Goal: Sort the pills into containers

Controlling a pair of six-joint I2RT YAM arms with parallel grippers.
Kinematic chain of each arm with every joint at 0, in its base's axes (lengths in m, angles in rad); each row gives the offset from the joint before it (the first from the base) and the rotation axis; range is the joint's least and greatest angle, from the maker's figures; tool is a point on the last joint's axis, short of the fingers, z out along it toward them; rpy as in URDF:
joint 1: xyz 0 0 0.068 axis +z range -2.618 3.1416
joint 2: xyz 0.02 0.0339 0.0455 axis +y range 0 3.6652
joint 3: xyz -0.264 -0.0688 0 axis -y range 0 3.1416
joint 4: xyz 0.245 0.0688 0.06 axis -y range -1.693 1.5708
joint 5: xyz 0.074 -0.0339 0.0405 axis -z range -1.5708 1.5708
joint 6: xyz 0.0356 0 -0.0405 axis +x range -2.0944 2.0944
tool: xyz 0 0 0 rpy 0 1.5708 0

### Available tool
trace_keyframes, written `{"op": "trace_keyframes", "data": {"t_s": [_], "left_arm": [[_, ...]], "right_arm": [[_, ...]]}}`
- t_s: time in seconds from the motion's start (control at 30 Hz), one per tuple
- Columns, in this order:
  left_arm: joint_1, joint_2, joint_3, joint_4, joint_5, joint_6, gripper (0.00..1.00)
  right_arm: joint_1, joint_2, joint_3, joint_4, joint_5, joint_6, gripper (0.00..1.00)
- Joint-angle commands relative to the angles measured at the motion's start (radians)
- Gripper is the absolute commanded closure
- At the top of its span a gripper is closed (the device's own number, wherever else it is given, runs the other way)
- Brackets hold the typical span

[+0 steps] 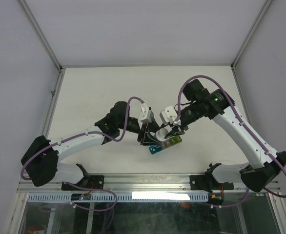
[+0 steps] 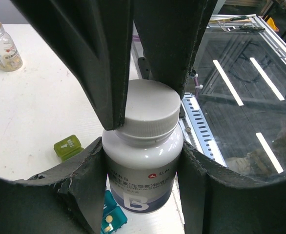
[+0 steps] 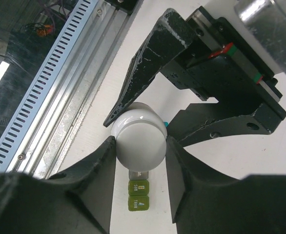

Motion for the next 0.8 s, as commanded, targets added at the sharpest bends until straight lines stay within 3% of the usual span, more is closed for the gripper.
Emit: {"op": "trace_keyframes", "data": {"t_s": [0.0,0.17,0.37,0.47,0.5,0.63,0.77], "left_arm": [[-0.001,-0.020,0.040,0.025,-0.005,0.008,1.00],[-0.007,-0.076,-0.014,0.091,-0.246,-0.010,1.00],[-0.117,-0.126,-0.085,0.192,-0.706,0.055,1.00],[-0.128,-0.116,-0.096,0.224,-0.807,0.060,1.00],[-0.128,-0.110,-0.096,0.221,-0.816,0.062,1.00],[-0.126,-0.094,-0.112,0.200,-0.791,0.065,1.00],[-0.121,-0.113,-0.158,0.194,-0.724,0.052,1.00]], "right_arm": [[0.008,0.002,0.011,0.009,-0.014,0.056,0.68],[0.009,0.036,0.005,0.100,0.064,0.367,0.72],[0.009,0.134,-0.051,0.217,0.232,0.796,0.79],[0.008,0.122,-0.110,0.305,0.290,0.919,0.78],[0.007,0.118,-0.113,0.313,0.291,0.934,0.72],[-0.045,0.083,-0.045,0.267,0.172,0.889,0.18],[-0.137,0.007,0.015,0.257,0.079,0.806,0.03]]}}
